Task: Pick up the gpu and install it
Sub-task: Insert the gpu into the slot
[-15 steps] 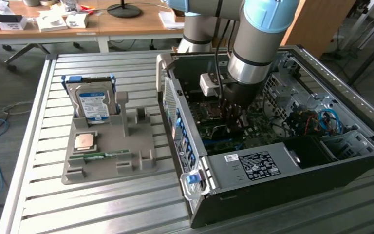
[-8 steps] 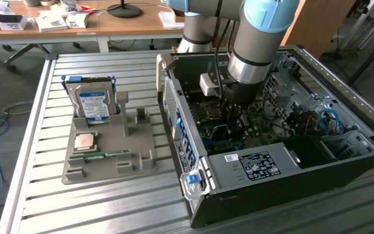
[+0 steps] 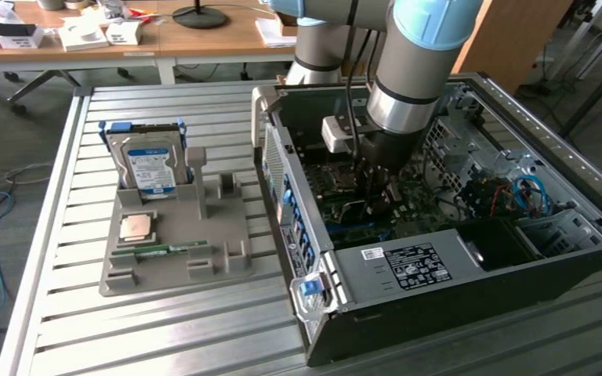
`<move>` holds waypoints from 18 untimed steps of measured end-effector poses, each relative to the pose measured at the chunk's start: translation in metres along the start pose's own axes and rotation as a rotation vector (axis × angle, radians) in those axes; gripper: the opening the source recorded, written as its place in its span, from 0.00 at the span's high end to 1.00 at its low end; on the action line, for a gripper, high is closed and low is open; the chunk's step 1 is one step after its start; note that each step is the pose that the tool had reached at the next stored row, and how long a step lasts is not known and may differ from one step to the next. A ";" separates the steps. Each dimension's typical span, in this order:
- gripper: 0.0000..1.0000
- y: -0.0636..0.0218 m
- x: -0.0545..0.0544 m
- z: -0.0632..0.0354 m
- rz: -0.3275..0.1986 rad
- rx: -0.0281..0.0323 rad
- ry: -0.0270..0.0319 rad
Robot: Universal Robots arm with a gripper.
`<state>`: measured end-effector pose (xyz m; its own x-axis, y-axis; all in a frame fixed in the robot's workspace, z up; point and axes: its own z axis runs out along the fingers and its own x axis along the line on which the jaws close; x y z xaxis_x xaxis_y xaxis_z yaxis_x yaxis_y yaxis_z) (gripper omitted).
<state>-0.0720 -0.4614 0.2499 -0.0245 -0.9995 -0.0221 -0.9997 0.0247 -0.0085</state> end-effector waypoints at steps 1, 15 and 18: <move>0.55 0.0000 0.000 -0.0016 0.000 0.0000 0.0000; 0.55 -0.0004 -0.001 -0.0419 0.000 0.0001 -0.0001; 0.55 -0.0004 -0.001 -0.0512 0.000 0.0001 -0.0001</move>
<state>-0.0720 -0.4613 0.3011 -0.0245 -0.9995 -0.0222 -0.9997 0.0247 -0.0085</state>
